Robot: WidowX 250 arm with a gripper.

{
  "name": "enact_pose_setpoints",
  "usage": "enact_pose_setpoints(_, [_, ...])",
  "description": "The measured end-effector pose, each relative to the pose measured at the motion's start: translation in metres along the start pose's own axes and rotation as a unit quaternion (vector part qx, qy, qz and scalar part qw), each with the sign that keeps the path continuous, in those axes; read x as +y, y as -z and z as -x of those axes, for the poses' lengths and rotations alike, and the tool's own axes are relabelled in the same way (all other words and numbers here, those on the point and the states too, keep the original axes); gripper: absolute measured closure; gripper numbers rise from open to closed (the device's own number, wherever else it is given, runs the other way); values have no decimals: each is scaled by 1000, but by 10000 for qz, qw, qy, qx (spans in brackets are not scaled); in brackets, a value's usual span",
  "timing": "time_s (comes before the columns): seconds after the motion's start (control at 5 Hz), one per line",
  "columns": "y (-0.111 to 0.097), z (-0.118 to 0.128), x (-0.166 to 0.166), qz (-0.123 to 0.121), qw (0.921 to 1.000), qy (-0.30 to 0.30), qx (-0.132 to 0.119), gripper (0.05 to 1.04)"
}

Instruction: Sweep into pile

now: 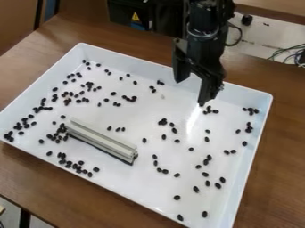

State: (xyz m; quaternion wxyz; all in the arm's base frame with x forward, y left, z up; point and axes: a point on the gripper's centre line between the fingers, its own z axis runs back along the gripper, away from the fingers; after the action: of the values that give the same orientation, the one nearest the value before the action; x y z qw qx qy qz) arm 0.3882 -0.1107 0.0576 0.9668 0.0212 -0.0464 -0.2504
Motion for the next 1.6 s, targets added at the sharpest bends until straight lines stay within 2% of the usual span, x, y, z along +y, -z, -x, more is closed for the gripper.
enact_pose_setpoints(0.2, [12,6,-1,37,9998,-45,181,84])
enact_pose_setpoints(0.4, [14,29,4,-308,9917,-1188,389,84])
enact_pose_setpoints(0.6, [-17,44,15,-772,9682,-2374,154,84])
enact_pose_setpoints(0.8, [-23,73,24,-1047,9309,-3482,351,84])
enact_pose_setpoints(1.0, [-17,111,35,-898,8821,-4617,248,84])
enact_pose_setpoints(1.2, [-4,134,44,-666,8130,-5784,-24,84])
enact_pose_setpoints(1.4, [0,155,43,-612,7525,-6554,-199,84])
enact_pose_setpoints(1.6, [3,169,44,-646,7270,-6833,-198,84])
